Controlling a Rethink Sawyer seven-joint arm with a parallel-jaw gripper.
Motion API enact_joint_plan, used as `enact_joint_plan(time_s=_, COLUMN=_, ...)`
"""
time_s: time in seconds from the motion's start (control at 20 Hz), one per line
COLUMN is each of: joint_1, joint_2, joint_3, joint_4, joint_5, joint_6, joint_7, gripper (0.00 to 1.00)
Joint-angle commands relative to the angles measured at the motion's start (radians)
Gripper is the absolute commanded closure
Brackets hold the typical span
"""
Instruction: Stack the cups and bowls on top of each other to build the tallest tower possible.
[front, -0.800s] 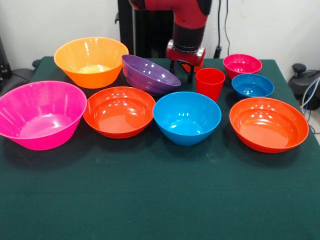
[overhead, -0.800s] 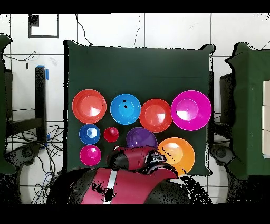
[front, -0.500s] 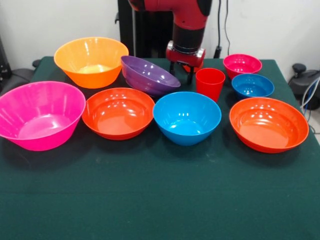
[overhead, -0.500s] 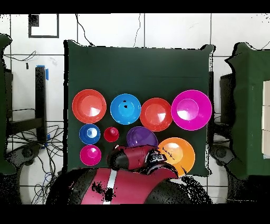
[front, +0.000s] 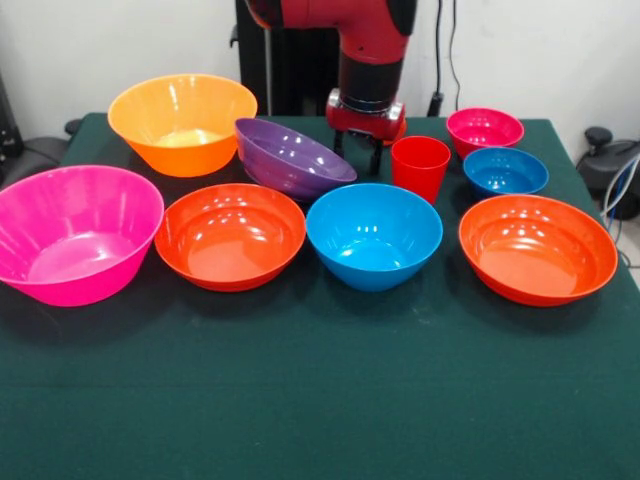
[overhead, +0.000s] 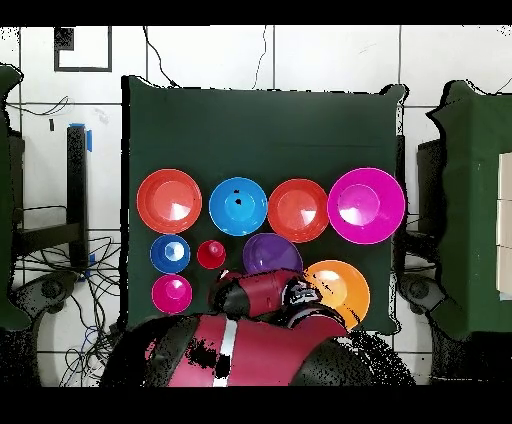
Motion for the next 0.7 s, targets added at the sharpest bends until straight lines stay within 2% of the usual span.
enact_joint_plan(time_s=0.05, joint_1=-0.062, joint_2=0.046, joint_3=0.141, joint_4=-0.187, joint_5=-0.102, joint_6=-0.056, joint_7=-0.061, gripper=0.0)
enact_joint_plan(time_s=0.2, joint_1=-0.081, joint_2=0.042, joint_3=0.162, joint_4=-0.184, joint_5=-0.113, joint_6=-0.016, joint_7=-0.054, gripper=0.0)
enact_joint_plan(time_s=0.5, joint_1=-0.101, joint_2=-0.054, joint_3=0.196, joint_4=-0.092, joint_5=-0.038, joint_6=0.2, joint_7=-0.051, gripper=0.0)
enact_joint_plan(time_s=0.7, joint_1=-0.107, joint_2=-0.118, joint_3=0.215, joint_4=-0.036, joint_5=-0.013, joint_6=0.282, joint_7=-0.045, gripper=0.0)
